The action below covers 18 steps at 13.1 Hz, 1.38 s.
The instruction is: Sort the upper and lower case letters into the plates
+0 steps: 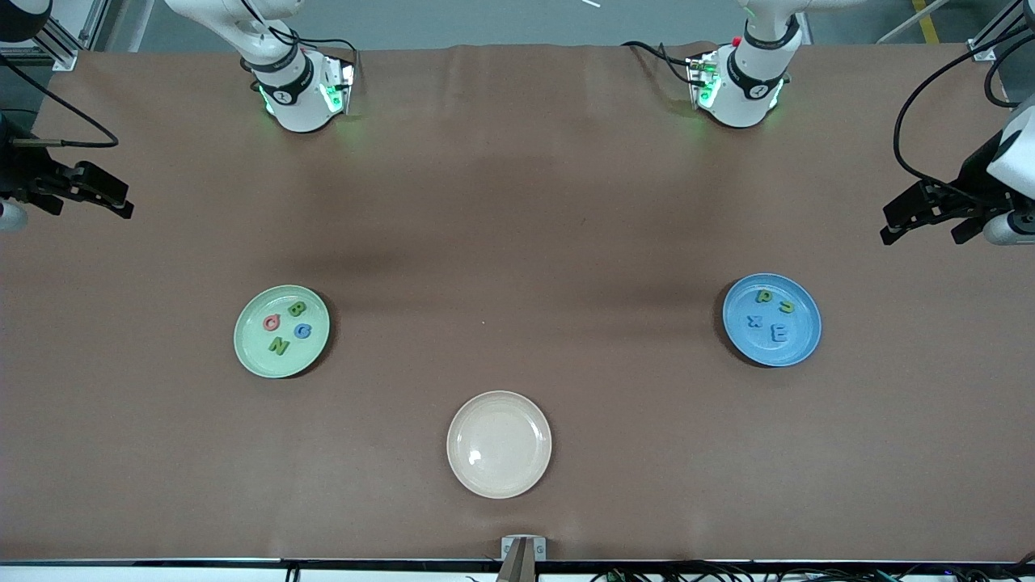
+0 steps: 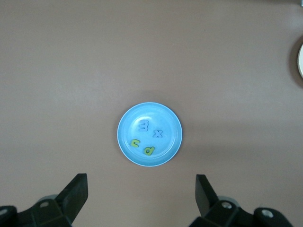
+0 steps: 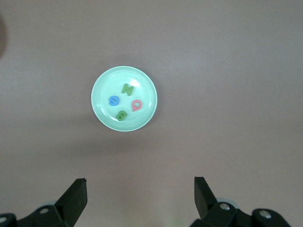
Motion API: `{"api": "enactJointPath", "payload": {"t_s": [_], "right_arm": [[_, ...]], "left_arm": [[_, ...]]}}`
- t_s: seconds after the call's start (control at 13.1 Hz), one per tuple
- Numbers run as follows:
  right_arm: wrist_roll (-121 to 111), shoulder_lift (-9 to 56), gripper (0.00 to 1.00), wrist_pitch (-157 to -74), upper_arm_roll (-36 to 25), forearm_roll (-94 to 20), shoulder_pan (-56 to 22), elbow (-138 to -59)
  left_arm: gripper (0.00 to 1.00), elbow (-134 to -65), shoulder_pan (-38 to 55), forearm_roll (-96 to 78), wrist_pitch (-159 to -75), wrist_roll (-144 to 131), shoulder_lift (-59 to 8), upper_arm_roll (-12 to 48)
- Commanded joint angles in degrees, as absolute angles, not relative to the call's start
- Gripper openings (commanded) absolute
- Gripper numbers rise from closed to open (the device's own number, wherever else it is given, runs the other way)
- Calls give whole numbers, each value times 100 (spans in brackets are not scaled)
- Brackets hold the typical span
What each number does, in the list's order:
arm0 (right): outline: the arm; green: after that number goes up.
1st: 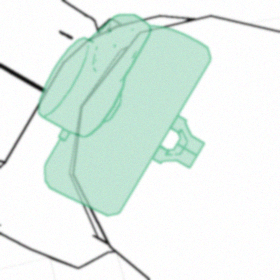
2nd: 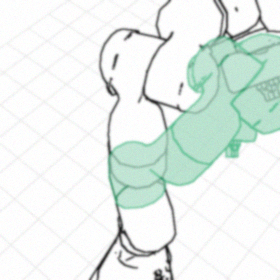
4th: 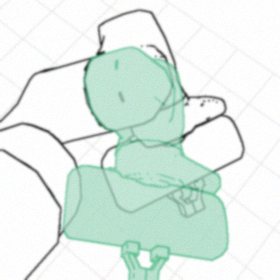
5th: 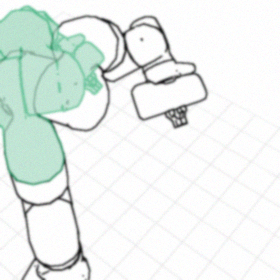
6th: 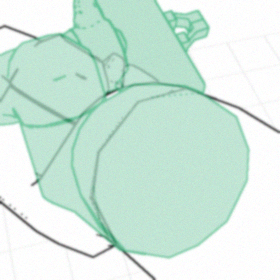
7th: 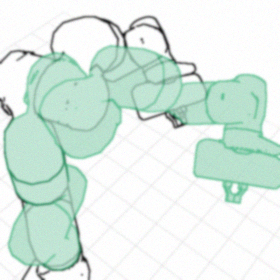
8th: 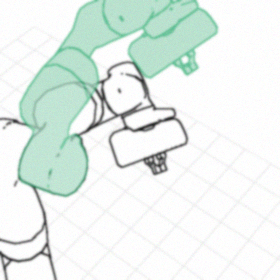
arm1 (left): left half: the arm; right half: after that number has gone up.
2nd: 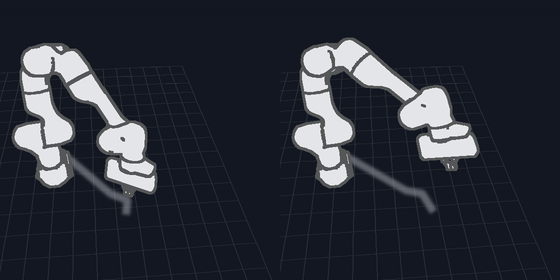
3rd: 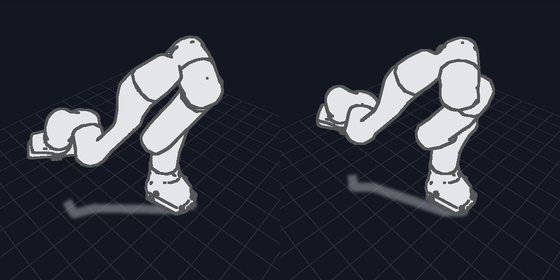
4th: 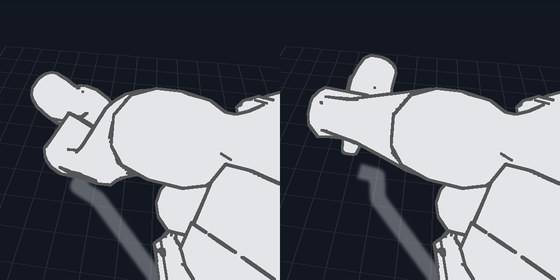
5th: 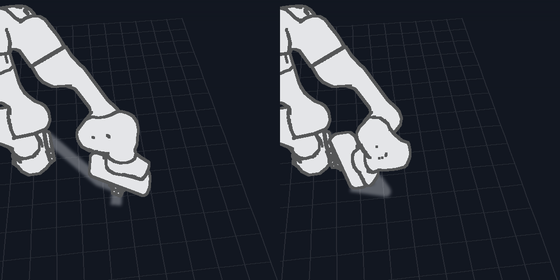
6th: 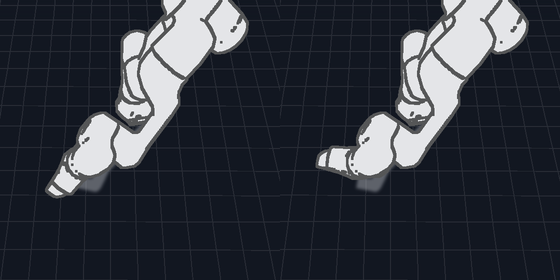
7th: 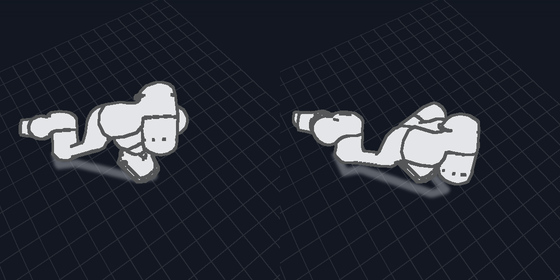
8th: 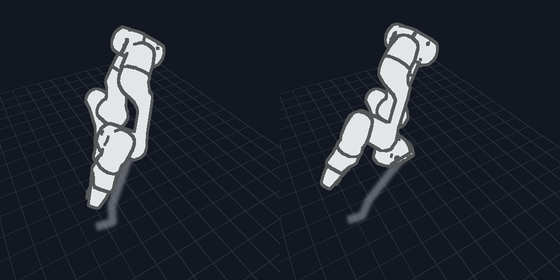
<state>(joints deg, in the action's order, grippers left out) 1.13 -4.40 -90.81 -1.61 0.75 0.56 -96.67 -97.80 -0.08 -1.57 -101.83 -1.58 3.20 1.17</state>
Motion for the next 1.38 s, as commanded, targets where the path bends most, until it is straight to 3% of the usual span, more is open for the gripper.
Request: {"api": "enactJointPath", "payload": {"t_s": [0.0,0.46,0.76,1.3], "right_arm": [[158,-589,100,-9132,-114,-228,132,-9826],[-192,-589,100,-9097,-105,-141,97,-9817],[-237,-589,100,-9088,-88,105,70,-9800],[-211,-589,100,-9123,-105,114,62,-9800]], "left_arm": [[100,-9484,-61,-264,-10090,-79,211,158],[100,-8694,-97,-237,-9354,-79,176,149],[100,-8710,-88,-194,-8703,-53,193,141],[100,-8728,-79,-167,-8763,-44,167,149]]}}
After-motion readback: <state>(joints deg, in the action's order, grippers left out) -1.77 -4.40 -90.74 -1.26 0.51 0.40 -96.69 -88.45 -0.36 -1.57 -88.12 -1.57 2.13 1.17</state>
